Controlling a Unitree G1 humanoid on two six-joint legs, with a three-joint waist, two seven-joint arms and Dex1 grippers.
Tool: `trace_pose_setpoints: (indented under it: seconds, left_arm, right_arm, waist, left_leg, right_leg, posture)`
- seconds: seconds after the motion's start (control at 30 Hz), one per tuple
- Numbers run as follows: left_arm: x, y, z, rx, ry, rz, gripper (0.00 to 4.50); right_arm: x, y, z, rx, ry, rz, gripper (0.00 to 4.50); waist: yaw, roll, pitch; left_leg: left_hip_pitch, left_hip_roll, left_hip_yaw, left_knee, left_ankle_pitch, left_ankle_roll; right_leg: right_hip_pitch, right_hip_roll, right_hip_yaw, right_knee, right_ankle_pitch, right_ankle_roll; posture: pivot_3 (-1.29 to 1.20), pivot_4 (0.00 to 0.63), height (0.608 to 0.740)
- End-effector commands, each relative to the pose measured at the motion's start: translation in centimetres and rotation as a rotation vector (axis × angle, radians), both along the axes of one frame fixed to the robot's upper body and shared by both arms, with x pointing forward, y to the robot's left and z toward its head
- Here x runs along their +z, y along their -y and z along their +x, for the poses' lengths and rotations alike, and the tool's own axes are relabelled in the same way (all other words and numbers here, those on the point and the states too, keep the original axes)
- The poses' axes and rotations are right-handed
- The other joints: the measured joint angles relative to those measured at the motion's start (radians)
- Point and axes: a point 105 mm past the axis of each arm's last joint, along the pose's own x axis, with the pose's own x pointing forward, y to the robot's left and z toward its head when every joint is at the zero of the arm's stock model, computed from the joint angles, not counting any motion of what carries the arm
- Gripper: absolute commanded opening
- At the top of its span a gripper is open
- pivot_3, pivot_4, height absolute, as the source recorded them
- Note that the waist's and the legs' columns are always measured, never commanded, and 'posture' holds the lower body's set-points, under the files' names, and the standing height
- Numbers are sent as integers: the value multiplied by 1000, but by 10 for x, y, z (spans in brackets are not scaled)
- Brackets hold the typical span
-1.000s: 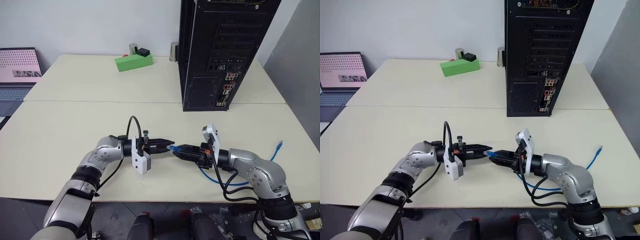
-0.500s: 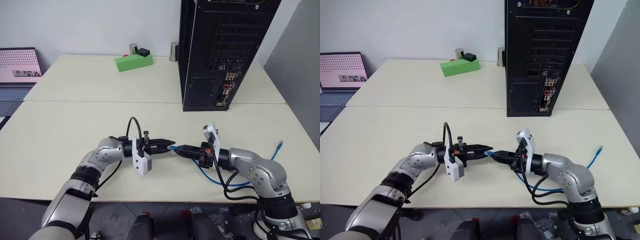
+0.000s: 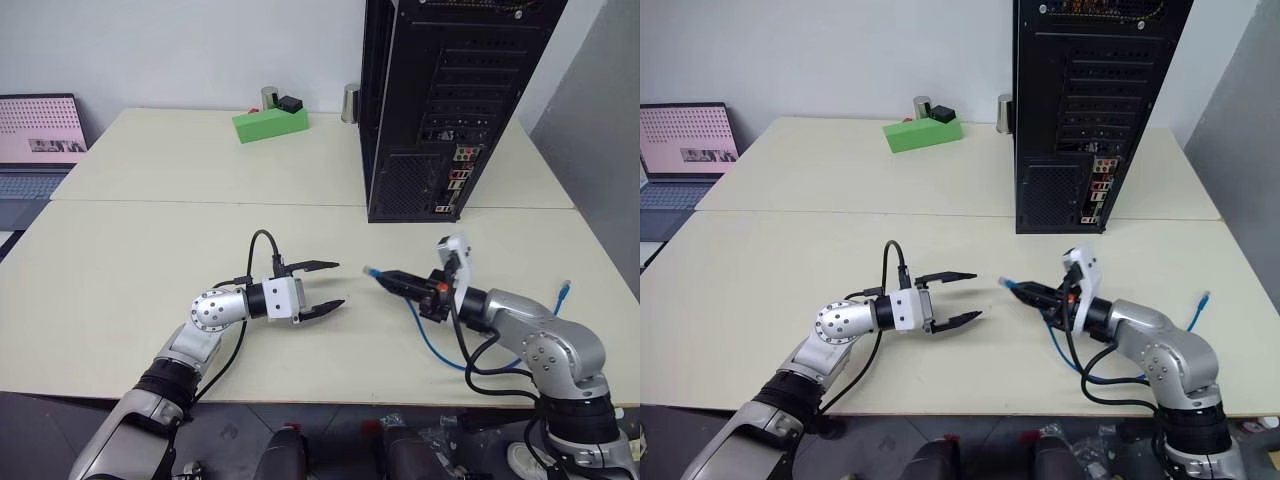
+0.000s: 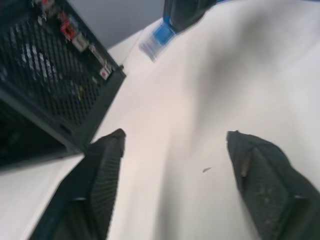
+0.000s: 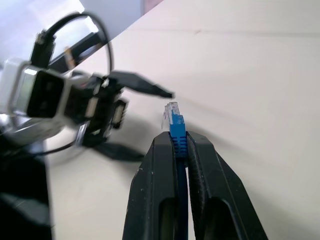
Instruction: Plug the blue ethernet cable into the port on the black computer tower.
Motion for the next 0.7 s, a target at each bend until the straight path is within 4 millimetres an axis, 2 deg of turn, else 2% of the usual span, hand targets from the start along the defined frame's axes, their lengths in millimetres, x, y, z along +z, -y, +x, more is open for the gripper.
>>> trace_pose_setpoints:
  seconds: [0.03, 0.13, 0.3, 0.43, 0.53, 0.7]
  left_arm:
    - [30, 7, 18, 116, -78, -128, 3652]
    - [34, 28, 32, 203, -107, -141, 3652]
    - [41, 62, 28, 216, -181, -203, 3652]
    - [51, 69, 47, 345, -258, -295, 3652]
    - [57, 73, 58, 423, -214, -285, 3652]
    - [67, 79, 61, 447, -216, -317, 3652]
  right_arm:
    - [19, 26, 15, -265, 166, -119, 8]
    - [24, 38, 30, -489, 225, -189, 8]
    - [36, 59, 42, -683, 275, -205, 8]
    - [49, 67, 60, -795, 285, -172, 7]
    - [55, 69, 71, -819, 265, -130, 7]
    - [62, 69, 81, -828, 232, -56, 6]
  waist:
    - [0, 0, 0]
    - [0, 0, 0]
    - [-1, 0, 0]
    - [-1, 0, 0]
    - [0, 0, 0]
    - [-1, 0, 0]
  left_leg:
    - [0, 0, 0, 0, 0, 0]
    - [0, 0, 0, 0, 0, 0]
    - [0, 0, 0, 0, 0, 0]
    - [0, 0, 0, 0, 0, 0]
    - [0, 0, 0, 0, 0, 0]
    - [-1, 0, 1, -1, 0, 0]
  right_leg:
    - [0, 0, 0, 0, 0, 0]
    - [0, 0, 0, 0, 0, 0]
    - [0, 0, 1, -1, 0, 0]
    - [-1, 0, 1, 1, 0, 0]
    - [-1, 0, 1, 1, 0, 0]
    - [-2, 0, 1, -1, 0, 0]
  posture:
    - [0, 150, 740]
    - [0, 150, 740]
    - [0, 150, 740]
    - [0, 150, 740]
    - [0, 150, 740]
    - [0, 150, 740]
